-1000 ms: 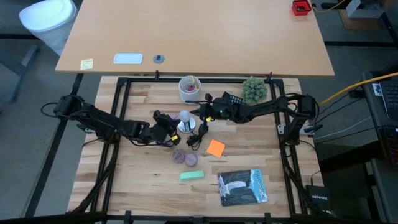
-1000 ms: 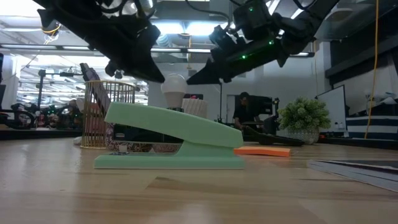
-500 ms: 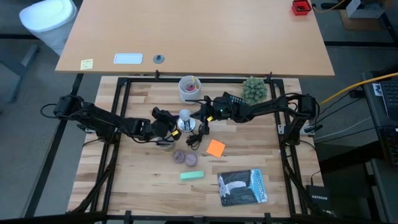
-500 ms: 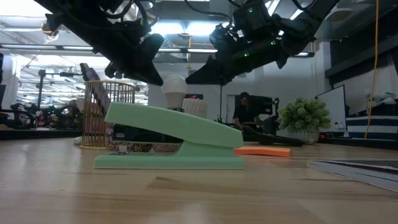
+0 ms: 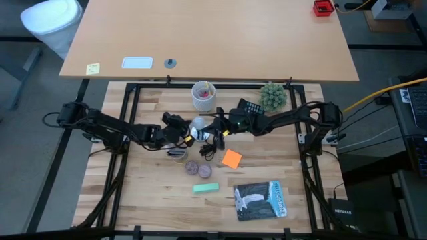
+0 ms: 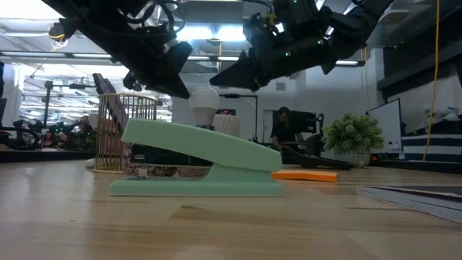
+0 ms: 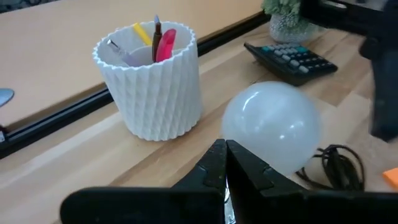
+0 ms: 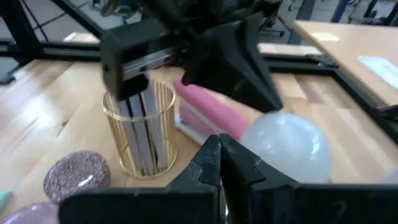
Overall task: Screw lightbulb
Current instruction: Insert the white lightbulb into the silver lamp
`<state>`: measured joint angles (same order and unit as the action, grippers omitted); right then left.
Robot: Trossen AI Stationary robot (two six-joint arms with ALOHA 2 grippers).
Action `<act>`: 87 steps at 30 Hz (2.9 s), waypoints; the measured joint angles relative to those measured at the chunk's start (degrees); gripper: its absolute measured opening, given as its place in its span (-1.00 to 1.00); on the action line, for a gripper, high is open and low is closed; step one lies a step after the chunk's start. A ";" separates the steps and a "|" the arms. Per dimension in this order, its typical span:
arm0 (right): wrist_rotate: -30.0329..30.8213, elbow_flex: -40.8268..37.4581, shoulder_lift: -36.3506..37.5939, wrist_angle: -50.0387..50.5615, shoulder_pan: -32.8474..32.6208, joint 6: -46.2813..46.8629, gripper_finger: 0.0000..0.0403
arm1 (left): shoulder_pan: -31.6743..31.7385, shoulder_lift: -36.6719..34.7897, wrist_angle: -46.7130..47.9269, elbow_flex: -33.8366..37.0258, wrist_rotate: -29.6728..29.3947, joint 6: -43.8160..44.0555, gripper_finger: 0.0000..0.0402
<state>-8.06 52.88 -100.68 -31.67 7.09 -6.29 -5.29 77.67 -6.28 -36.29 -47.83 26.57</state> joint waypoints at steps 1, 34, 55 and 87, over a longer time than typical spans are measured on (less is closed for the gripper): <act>0.00 0.00 0.40 -0.18 0.05 0.01 -0.97 | -0.16 -0.56 0.06 0.00 -0.03 0.00 -0.99; 9.47 -0.04 -2.46 0.29 3.11 -1.15 -0.97 | -3.74 3.19 -4.09 0.00 2.27 2.18 -0.99; -1.16 -0.02 -2.59 2.15 0.79 0.71 -0.97 | -2.74 3.19 -1.13 0.01 -2.53 3.58 -0.99; 16.33 -0.01 3.45 1.53 1.03 -7.69 -0.97 | -7.48 -3.73 -1.01 0.00 -3.02 4.09 -0.99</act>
<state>8.27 52.87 -97.22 -30.14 8.13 -13.99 -12.77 73.94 -7.29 -36.29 -50.85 30.65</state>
